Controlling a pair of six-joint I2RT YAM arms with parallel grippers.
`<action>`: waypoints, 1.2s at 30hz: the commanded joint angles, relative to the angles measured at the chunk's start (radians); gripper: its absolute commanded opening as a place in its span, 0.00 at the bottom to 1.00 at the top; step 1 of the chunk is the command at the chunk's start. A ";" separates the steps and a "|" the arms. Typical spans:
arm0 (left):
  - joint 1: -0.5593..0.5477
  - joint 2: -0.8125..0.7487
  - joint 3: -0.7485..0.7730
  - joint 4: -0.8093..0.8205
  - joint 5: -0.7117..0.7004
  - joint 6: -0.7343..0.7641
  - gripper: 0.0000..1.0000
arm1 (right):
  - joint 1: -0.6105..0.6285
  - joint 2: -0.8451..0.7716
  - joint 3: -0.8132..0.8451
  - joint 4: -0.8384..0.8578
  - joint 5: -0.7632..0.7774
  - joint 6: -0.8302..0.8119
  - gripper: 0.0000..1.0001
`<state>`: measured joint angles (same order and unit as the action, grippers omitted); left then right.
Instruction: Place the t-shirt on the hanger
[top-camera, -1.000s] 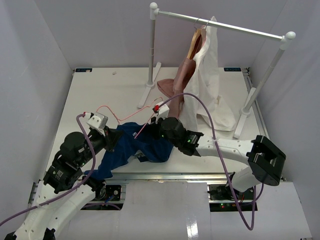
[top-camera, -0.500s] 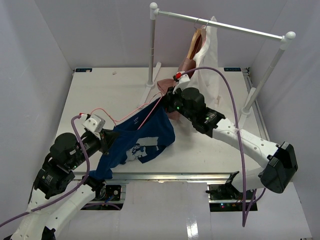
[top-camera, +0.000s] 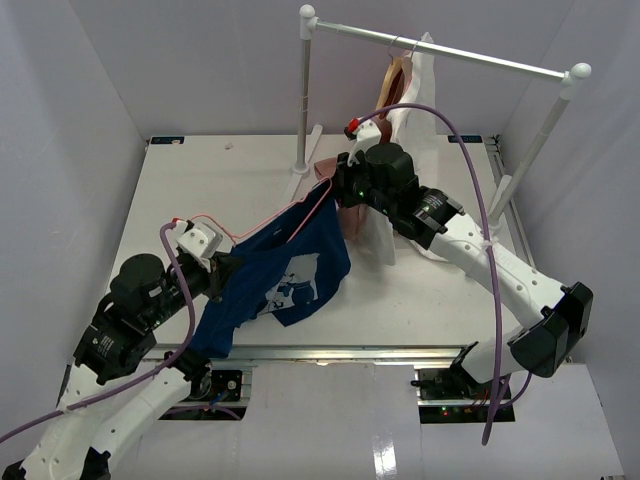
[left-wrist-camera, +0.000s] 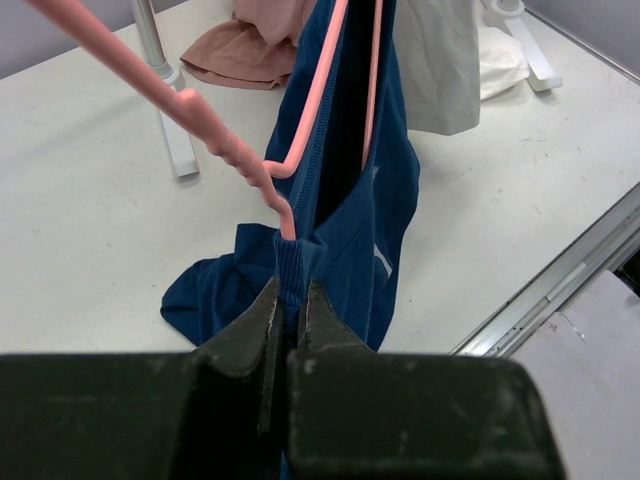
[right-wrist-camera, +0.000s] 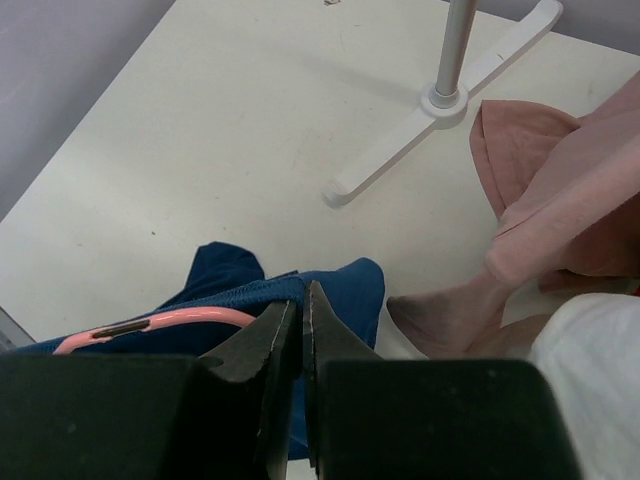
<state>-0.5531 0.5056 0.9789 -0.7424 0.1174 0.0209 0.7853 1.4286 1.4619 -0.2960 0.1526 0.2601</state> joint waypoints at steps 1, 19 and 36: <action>-0.002 0.011 0.050 -0.069 -0.073 0.026 0.00 | -0.074 -0.002 0.102 -0.073 0.243 -0.080 0.08; -0.001 0.219 0.160 -0.050 -0.150 0.066 0.00 | -0.059 0.132 0.370 -0.215 0.274 -0.259 0.08; -0.001 0.294 0.216 -0.002 -0.055 0.073 0.00 | 0.106 0.259 0.378 -0.173 0.373 -0.424 0.08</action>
<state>-0.5562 0.8034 1.1457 -0.7607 0.0119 0.0893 0.8548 1.6660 1.7901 -0.5296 0.4753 -0.1091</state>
